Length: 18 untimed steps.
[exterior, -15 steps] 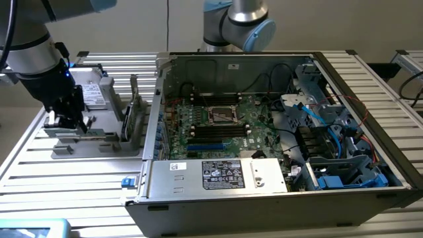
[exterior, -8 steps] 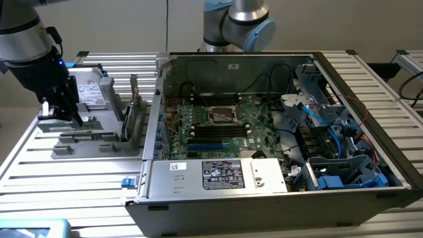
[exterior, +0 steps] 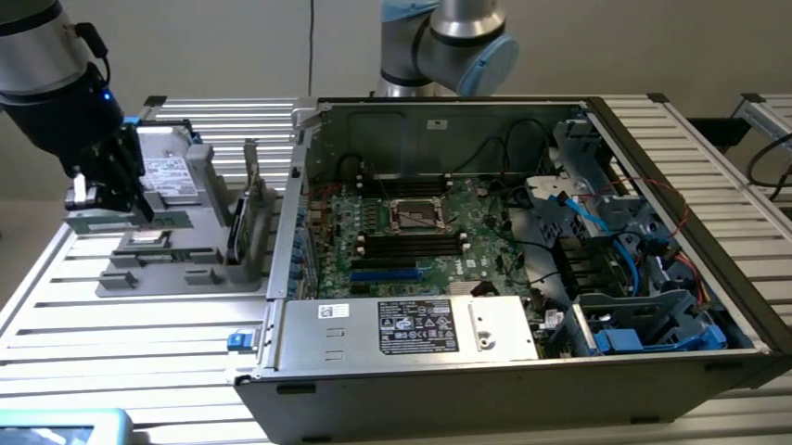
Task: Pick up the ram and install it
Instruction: 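Pick up the ram and move it above insertion slot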
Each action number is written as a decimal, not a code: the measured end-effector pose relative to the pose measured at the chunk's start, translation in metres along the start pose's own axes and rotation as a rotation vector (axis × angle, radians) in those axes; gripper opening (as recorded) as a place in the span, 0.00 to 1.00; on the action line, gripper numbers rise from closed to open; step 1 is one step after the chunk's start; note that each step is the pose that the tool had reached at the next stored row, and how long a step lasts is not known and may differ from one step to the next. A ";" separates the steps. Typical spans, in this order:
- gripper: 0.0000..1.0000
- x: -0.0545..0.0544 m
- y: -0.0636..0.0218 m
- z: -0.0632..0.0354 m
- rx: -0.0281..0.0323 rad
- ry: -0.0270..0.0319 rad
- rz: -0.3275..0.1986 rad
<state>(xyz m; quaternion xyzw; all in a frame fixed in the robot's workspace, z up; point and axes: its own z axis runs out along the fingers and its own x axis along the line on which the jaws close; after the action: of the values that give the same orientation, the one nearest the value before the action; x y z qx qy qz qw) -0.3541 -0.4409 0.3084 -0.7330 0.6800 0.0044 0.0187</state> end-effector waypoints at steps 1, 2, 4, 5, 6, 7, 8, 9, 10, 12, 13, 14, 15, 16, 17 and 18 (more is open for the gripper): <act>0.14 0.000 -0.0027 -0.0042 0.0000 -0.0017 0.000; 0.14 0.001 -0.0056 -0.0078 0.0001 -0.0027 0.000; 0.14 0.001 -0.0120 -0.0137 0.0001 -0.0032 0.000; 0.14 0.002 -0.0155 -0.0167 -0.0001 -0.0032 0.000; 0.14 0.002 -0.0188 -0.0195 -0.0004 -0.0032 0.000; 0.14 0.002 -0.0218 -0.0221 -0.0006 -0.0031 0.000; 0.14 0.003 -0.0253 -0.0247 -0.0006 -0.0033 0.000; 0.14 0.003 -0.0289 -0.0273 -0.0009 -0.0032 0.000; 0.14 0.003 -0.0328 -0.0300 -0.0015 -0.0032 0.000; 0.14 0.004 -0.0407 -0.0351 -0.0027 -0.0033 0.000; 0.14 0.005 -0.0447 -0.0377 -0.0030 -0.0034 0.000; 0.14 0.005 -0.0479 -0.0402 -0.0035 -0.0033 0.000; 0.14 0.005 -0.0510 -0.0426 -0.0037 -0.0033 0.000; 0.14 0.006 -0.0541 -0.0450 -0.0036 -0.0034 0.000; 0.14 0.006 -0.0572 -0.0474 -0.0037 -0.0035 0.000; 0.14 0.006 -0.0603 -0.0498 -0.0038 -0.0035 0.000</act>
<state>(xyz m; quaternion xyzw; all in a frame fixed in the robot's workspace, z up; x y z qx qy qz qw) -0.2945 -0.4445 0.3592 -0.7330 0.6799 0.0070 0.0185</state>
